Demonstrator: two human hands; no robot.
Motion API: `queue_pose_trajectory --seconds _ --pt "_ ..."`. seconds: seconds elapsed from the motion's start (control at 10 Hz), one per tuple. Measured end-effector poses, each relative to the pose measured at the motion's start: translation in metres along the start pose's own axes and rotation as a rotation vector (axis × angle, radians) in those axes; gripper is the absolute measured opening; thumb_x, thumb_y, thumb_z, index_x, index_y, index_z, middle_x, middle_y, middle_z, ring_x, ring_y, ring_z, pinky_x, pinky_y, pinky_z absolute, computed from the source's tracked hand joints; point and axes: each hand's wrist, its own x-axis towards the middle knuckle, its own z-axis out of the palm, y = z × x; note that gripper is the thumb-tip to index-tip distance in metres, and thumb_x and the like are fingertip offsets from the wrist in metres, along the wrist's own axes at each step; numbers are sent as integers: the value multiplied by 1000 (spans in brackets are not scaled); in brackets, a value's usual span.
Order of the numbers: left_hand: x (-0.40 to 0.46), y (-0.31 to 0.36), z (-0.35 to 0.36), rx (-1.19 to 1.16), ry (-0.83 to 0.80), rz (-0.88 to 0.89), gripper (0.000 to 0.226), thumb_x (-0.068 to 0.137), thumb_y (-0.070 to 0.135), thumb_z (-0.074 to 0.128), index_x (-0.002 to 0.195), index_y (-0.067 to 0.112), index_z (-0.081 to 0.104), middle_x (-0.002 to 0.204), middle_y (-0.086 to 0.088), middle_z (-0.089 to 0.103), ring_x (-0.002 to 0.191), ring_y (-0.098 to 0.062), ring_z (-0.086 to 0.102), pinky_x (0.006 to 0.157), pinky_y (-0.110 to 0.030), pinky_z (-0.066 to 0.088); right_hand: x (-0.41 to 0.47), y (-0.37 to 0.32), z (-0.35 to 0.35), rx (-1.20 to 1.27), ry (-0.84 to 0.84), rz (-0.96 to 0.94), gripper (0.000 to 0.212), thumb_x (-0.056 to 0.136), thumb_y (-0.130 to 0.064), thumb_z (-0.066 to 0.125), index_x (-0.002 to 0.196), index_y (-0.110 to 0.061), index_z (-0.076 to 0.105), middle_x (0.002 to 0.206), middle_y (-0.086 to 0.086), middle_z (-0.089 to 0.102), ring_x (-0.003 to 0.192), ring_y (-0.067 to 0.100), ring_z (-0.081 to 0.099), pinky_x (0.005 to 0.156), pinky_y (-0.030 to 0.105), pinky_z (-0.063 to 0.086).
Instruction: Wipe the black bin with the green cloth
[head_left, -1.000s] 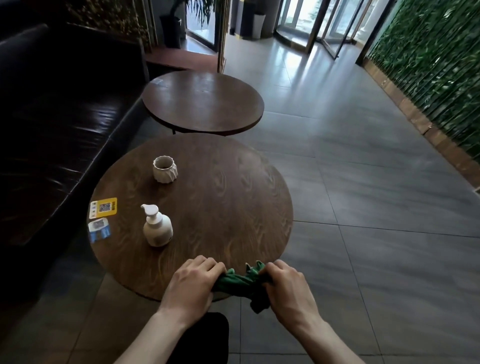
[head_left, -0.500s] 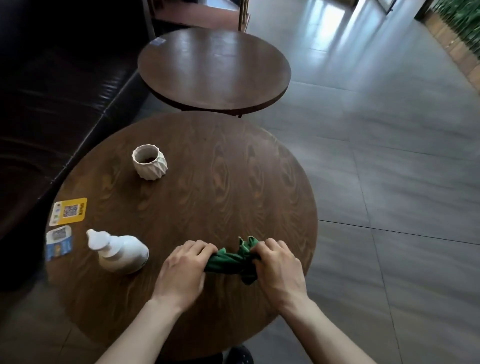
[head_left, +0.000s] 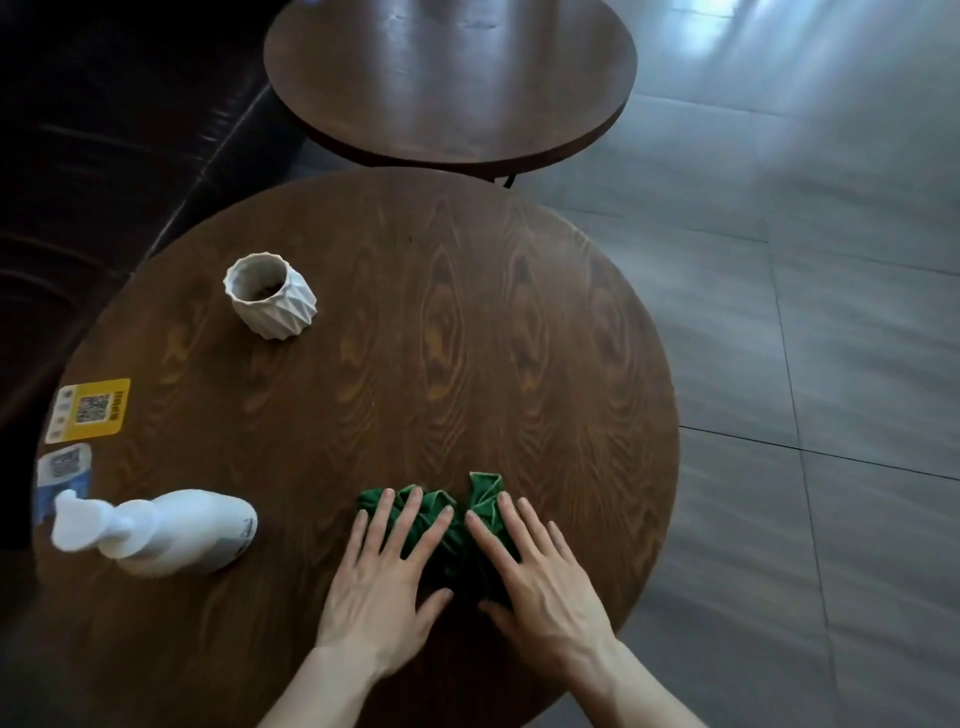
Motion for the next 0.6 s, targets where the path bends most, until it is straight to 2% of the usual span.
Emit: queue_pose_trajectory --seconds 0.2,0.6 --pt "-12 -5 -4 -13 -23 11 83 96 63 38 151 49 -23 167 6 -21 150 -20 -30 126 -45 -6 -6 -2 2 -7 5 2 93 102 -48 52 158 -46 -23 173 3 -19 160 28 -16 131 48 3" --pt "-73 -11 -69 26 -56 17 77 96 61 37 156 44 -7 169 7 -5 155 -18 -13 126 -40 -7 -64 -51 -40 -83 -32 144 83 101 -55 52 164 -38 2 175 8 -3 162 30 0 131 52 8"
